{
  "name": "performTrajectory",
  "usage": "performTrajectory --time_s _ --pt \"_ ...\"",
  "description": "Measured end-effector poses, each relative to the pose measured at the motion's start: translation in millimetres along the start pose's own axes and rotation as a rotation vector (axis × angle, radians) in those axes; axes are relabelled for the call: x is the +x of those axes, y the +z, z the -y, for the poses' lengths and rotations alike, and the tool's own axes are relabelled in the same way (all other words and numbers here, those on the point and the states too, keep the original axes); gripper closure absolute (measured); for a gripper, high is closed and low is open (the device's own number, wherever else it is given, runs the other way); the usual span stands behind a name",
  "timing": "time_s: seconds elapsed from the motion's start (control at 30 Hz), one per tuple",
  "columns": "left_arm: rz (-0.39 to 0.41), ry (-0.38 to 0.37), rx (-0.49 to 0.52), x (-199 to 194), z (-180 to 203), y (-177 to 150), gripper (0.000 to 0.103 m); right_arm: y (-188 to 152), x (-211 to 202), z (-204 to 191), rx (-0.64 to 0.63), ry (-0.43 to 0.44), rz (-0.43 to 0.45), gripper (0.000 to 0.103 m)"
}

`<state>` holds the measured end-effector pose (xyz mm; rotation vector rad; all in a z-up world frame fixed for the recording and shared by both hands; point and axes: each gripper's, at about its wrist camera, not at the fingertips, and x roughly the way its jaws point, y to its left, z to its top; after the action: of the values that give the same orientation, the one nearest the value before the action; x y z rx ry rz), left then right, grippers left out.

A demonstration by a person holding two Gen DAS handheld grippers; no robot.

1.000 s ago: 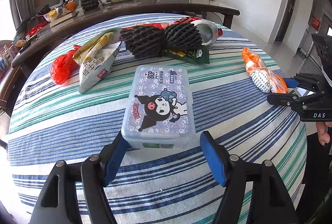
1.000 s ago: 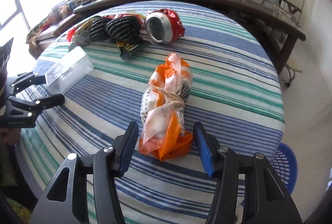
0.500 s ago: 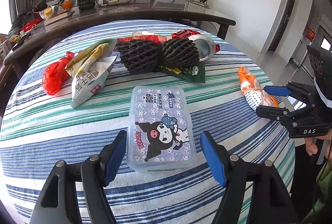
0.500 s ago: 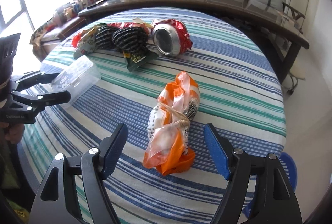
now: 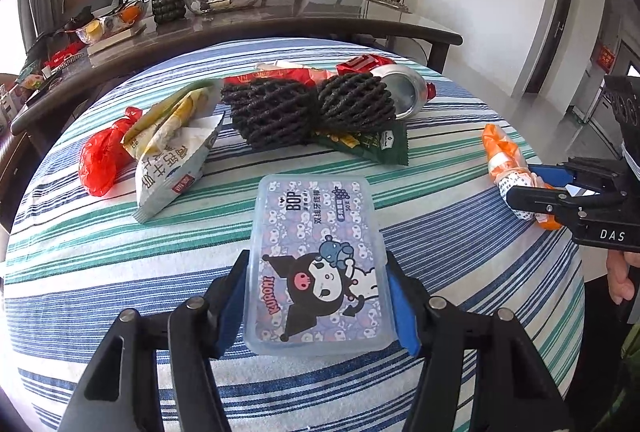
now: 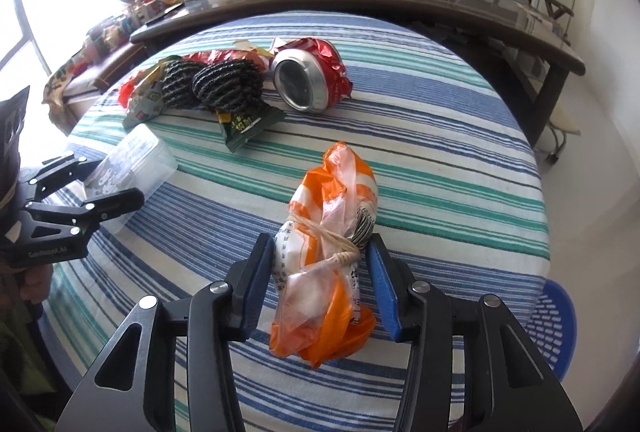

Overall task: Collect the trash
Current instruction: 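Carry the box and snack bag over the wastebasket with both tools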

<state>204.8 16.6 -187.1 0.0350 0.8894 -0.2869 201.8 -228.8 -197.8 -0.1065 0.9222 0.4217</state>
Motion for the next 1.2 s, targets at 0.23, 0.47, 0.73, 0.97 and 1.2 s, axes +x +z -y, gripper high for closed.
performTrajectory --time_s 0.23,0.47,0.73,0.97,1.2 --pt "0.033 -0.051 -0.032 -13.9 3.0 -5.1 0.04 -6.7 -9.9 5.4 0.019 0.055 0.029 0.055" --pt "0.028 -0.08 -0.039 -16.6 30.6 -5.2 0.04 -12.7 -16.4 10.2 0.037 0.07 0.034 0.055" --pt "0.027 -0.102 -0.044 -21.6 76.3 0.8 0.04 -20.7 -35.6 28.8 0.073 0.078 0.075 0.055" --pt "0.032 -0.169 0.005 -18.5 143.4 18.5 0.041 -33.6 -64.7 73.6 0.164 0.039 0.126 0.055" --pt "0.023 -0.293 0.097 -5.8 234.7 43.7 0.04 -52.6 -106.7 157.8 0.28 -0.121 0.138 0.055"
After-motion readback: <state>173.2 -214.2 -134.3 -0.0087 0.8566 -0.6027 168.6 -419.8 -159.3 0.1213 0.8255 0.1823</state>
